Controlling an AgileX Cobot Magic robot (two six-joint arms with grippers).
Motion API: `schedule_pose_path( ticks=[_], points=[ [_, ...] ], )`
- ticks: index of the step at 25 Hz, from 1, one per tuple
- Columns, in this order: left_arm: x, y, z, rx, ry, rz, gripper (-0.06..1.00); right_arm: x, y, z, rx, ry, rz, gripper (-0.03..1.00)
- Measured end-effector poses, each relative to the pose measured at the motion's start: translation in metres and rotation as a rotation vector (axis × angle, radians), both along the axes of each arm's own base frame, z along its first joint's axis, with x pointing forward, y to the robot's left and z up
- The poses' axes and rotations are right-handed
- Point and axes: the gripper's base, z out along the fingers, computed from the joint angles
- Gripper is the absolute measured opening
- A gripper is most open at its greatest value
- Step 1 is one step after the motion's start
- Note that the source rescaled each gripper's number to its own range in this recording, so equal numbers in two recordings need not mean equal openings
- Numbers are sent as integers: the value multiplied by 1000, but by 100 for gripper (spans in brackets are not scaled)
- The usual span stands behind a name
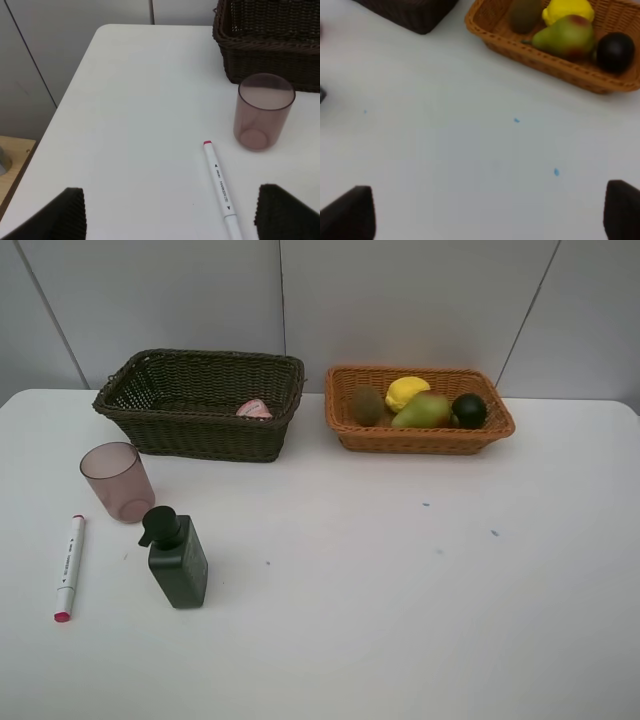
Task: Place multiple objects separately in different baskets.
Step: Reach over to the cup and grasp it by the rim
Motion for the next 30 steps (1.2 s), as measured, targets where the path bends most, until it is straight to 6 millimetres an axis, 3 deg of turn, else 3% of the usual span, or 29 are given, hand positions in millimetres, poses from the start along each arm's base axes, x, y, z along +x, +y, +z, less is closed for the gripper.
schedule_pose_path(
  ticks=[6, 15, 30],
  points=[
    [0, 0, 0, 0, 0, 0, 89, -25, -13, -27, 20, -12, 128, 100],
    [0, 0, 0, 0, 0, 0, 89, -41, -18, -59, 10, -3, 257, 100],
    [0, 0, 0, 0, 0, 0, 89, -42, -25, -59, 32, -31, 168, 100]
  ],
)
